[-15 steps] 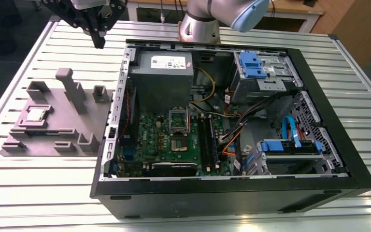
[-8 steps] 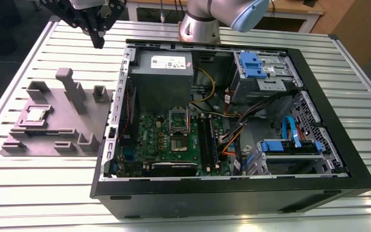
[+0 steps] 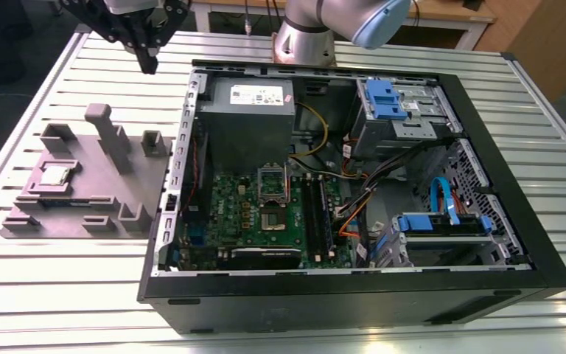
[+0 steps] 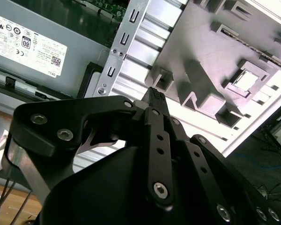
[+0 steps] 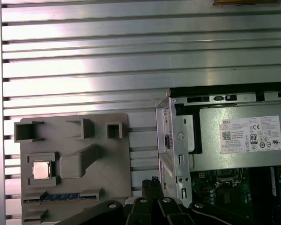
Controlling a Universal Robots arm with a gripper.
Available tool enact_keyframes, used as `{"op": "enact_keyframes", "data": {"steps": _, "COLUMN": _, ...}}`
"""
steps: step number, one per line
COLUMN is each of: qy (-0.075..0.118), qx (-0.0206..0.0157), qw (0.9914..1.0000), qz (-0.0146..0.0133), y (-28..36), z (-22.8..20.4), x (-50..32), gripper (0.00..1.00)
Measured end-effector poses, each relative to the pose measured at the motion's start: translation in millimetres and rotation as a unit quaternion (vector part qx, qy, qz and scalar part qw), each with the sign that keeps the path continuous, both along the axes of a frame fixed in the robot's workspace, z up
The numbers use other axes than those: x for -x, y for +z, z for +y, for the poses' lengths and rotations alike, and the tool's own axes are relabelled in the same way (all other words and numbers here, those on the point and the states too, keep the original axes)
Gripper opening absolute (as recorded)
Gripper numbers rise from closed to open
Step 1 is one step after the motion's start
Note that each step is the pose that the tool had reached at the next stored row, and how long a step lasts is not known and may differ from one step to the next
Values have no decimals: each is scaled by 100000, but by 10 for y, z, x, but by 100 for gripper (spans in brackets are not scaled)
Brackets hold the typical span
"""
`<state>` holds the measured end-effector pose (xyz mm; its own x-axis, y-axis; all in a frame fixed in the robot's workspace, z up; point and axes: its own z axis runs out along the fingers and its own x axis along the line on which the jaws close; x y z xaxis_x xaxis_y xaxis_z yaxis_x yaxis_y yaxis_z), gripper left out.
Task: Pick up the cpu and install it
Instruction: 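Reach for the cpu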
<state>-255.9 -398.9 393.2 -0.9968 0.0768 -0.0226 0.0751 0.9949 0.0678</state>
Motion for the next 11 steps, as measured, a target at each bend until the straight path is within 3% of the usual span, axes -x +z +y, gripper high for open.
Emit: {"op": "enact_keyframes", "data": {"steps": 11, "qy": 1, "qx": 0, "qw": 100000, "qz": -1, "y": 0, "z": 0, "x": 24, "gripper": 10}}
